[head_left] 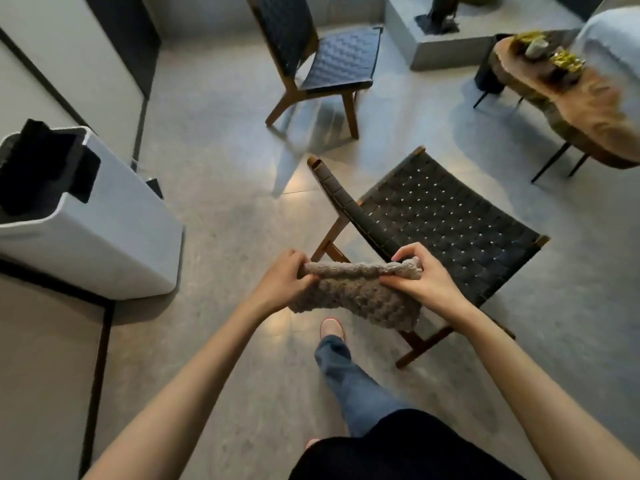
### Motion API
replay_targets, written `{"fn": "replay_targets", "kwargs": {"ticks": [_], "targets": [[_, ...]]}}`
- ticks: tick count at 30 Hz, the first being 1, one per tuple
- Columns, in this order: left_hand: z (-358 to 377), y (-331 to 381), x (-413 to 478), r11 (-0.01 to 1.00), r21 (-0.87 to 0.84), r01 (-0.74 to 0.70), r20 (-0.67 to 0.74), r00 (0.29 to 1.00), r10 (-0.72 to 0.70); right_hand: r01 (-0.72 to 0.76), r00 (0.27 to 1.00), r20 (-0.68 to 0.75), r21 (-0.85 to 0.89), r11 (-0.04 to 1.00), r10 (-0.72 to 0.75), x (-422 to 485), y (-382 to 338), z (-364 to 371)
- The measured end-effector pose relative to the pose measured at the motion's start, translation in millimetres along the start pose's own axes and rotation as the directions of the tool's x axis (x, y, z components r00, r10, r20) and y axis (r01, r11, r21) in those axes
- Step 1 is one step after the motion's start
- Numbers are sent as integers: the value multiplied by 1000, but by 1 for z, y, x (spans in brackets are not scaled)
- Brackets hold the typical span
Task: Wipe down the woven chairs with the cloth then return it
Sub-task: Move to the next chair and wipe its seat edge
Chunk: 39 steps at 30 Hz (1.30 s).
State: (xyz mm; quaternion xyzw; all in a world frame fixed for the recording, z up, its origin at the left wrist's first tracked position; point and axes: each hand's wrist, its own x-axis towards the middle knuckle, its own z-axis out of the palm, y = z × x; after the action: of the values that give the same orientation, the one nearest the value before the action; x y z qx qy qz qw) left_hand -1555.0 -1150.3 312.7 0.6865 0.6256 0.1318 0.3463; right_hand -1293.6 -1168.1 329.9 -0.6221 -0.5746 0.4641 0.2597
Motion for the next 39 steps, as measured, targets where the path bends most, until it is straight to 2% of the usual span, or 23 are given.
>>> {"fn": "replay_targets", "kwargs": {"ticks": [6,9,12,14,17,20,23,28,31,33,36,39], "targets": [[-41,-18,94,954,292,-68,1,997,71,-48,999,-26,-50,998,46,89,2,6],[-75,-27,152,951,300,-69,63,997,53,-77,997,-17,-58,995,76,145,-5,13],[-100,-36,207,956,287,-63,118,992,30,-132,987,81,-105,986,140,194,-13,16],[-112,-42,239,953,298,-50,113,993,17,-163,976,118,-161,973,183,222,-19,16],[-127,-45,283,952,301,-53,85,996,29,-234,961,114,-151,960,252,255,-27,21],[-133,-45,327,956,267,-123,113,989,95,-320,946,1,-144,936,323,283,-30,30],[-128,-47,368,957,201,-211,168,969,179,-448,888,-189,-154,881,418,306,-27,39],[-91,-52,405,974,76,-214,325,929,179,-678,687,-427,-83,731,589,319,-20,56],[-72,-63,411,965,-40,-258,375,892,254,-763,554,-548,-33,646,626,320,-23,72],[-66,-73,413,972,-129,-198,363,902,232,-781,510,-602,-23,624,615,321,-26,84],[-58,-82,415,948,-289,-133,387,889,242,-713,511,-647,48,700,566,325,-31,103],[-50,-90,419,931,-252,-263,363,866,343,-631,637,-604,-52,774,479,329,-33,121]]}}
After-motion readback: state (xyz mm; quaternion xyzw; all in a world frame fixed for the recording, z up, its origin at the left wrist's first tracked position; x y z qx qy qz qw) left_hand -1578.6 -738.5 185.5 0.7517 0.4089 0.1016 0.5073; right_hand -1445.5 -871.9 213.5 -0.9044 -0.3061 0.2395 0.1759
